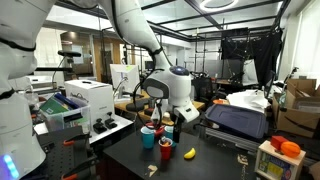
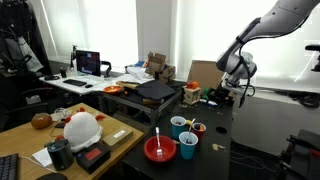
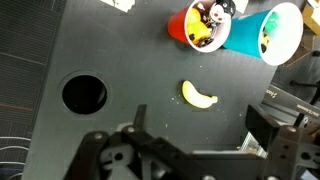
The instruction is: Pick the blue cup and pour some of its contents in the bowl
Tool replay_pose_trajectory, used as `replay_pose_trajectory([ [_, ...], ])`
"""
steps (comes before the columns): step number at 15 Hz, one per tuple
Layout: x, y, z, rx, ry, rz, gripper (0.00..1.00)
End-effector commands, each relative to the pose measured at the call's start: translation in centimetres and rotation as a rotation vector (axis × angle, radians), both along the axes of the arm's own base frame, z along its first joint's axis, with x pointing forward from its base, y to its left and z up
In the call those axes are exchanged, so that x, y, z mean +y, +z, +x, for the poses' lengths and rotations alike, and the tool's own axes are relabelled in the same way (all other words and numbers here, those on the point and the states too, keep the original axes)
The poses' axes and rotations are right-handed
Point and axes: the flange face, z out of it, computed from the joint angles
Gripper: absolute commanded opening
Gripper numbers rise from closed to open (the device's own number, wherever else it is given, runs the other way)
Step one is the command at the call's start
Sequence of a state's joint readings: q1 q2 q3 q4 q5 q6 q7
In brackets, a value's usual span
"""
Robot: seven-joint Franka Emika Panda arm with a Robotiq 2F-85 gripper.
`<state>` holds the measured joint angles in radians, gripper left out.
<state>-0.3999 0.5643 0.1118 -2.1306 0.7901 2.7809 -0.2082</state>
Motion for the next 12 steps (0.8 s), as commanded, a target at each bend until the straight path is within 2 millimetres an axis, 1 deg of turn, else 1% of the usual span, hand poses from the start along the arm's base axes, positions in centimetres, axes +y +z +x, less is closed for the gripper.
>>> replay_pose_trajectory([
  [1,0.0,0.1,0.0,0.001,0.000,0.000,1.00],
  [5,0.0,0.1,0.0,0.001,0.000,0.000,1.00],
  [6,0.3,-0.1,0.1,0.009,0.025,0.028,1.00],
  [10,1.8,-1.9,0.7,0.046,0.063,0.130,1.00],
  [12,1.9,-2.6,1.1,0.051,0.048,0.141,1.00],
])
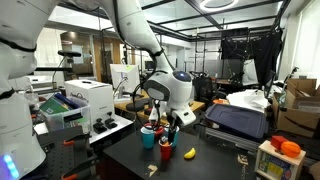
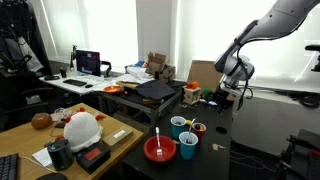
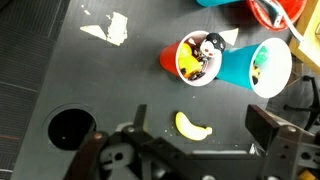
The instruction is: Pick the blue cup and pour some of its contents in the bowl
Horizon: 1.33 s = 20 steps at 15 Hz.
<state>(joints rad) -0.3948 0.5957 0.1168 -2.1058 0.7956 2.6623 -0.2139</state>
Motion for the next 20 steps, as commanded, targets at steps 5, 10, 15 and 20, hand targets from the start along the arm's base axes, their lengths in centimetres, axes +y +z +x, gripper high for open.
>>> replay_pose_trajectory([
  [5,-1.4,-3.2,1.6,-0.002,-0.144,0.067,1.00],
  [10,-2.8,-7.6,1.6,0.045,-0.288,0.143,1.00],
  [15,-2.3,-12.3,2.1,0.113,-0.413,0.246,1.00],
  [20,-4.4,-15.4,2.2,0.165,-0.539,0.318,1.00],
])
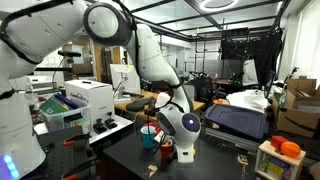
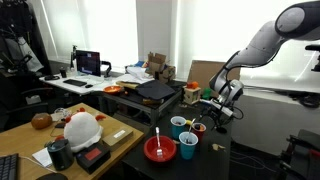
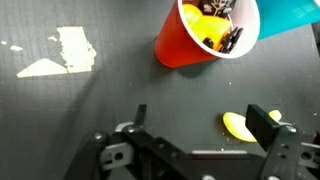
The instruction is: Pick the blue cup and pour some of its contents in the bowl
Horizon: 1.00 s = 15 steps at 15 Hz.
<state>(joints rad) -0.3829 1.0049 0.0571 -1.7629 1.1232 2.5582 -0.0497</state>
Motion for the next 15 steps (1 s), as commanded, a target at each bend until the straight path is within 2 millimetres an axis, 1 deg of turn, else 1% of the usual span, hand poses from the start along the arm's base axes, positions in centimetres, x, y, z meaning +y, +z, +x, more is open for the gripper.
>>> replay_pose_trajectory([
  [1,-2.3,-1.7,0.5,0.035,-0.107,0.068,1.00],
  [3,-3.3,-3.2,0.1,0.068,-0.139,0.112,1.00],
  [5,-3.6,-4.5,0.0,0.098,-0.160,0.160,1.00],
  [10,-2.6,-7.3,0.3,0.149,-0.186,0.303,1.00],
  [13,-2.8,-7.6,0.7,0.155,-0.200,0.357,1.00],
  [15,-3.0,-7.2,0.7,0.151,-0.201,0.371,1.00],
])
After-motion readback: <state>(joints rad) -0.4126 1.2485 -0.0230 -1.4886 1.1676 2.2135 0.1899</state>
